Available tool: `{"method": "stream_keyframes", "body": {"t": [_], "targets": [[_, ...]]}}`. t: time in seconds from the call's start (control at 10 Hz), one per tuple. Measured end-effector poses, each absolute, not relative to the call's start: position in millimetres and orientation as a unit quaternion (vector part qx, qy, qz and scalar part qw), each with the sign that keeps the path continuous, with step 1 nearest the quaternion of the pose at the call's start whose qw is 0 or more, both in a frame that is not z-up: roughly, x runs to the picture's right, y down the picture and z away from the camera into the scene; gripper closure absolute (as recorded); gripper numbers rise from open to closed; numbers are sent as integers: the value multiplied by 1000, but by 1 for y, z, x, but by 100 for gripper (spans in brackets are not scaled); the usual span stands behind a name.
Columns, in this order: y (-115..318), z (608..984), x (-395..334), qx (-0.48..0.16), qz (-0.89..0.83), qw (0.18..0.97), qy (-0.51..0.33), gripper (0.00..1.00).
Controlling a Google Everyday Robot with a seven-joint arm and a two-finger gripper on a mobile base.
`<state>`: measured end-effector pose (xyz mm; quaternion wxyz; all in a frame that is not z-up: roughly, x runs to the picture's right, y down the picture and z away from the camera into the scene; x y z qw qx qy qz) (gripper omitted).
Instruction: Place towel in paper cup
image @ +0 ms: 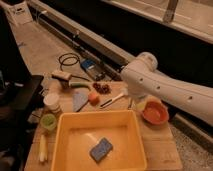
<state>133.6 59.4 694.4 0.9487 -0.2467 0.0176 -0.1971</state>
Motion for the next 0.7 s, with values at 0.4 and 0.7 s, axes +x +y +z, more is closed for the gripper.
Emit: {"method": "stream_keyframes", "body": {"t": [0.4, 0.7], "targets": [[59, 694, 128, -246, -203, 948, 15, 35], [58, 694, 128, -244, -203, 948, 15, 35]]}}
